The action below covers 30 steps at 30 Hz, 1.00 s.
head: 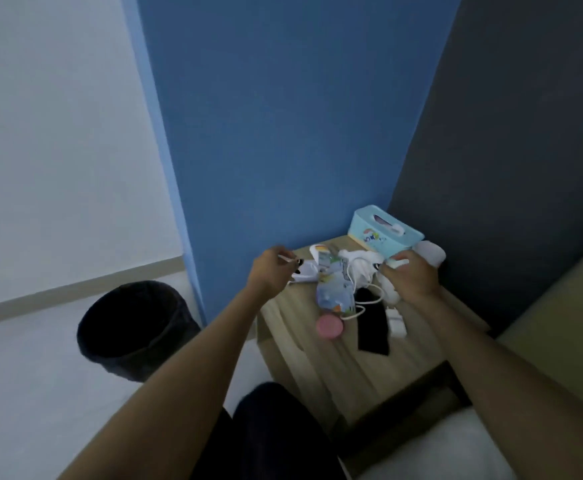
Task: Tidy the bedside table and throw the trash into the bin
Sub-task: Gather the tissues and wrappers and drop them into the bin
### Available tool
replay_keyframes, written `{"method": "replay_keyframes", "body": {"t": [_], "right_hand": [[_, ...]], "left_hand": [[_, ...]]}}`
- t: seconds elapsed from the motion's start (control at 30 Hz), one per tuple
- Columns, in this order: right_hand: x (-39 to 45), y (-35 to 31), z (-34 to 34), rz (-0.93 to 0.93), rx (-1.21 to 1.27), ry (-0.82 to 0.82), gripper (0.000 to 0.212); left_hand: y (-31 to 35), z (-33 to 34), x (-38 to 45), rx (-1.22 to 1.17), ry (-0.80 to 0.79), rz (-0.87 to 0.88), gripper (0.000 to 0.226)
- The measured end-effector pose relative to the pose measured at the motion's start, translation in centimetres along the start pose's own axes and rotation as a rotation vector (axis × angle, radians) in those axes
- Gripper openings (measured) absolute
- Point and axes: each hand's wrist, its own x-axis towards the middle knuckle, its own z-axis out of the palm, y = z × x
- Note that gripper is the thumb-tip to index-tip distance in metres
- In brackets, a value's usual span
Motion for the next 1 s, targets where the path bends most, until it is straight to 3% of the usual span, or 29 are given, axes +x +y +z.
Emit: {"method": "replay_keyframes", "body": {"t": [0.37, 0.53, 0.8, 1.0], "right_hand": [[-6.6, 1.7, -3.8, 0.037, 0.034, -0.036, 0.047], [-5.4, 2.5, -4.4, 0.035, 0.048, -0.012, 0.048], [-0.7, 5.0, -2.8, 0.053, 0.101, 0.015, 0.068], [3.9, 9.1, 1.5, 0.076, 0.152, 0.026, 0.078]], "left_hand": [[3.6, 0.3, -4.5, 0.132, 0.04, 0.01, 0.013], [3.5, 2.0, -3.4, 0.141, 0.002, 0.011, 0.013], [1.5, 7.1, 0.9, 0.122, -0.045, -0.013, 0.047], [-0.1, 11.3, 7.8, 0.155, -0.006, 0.042, 0.036]]}}
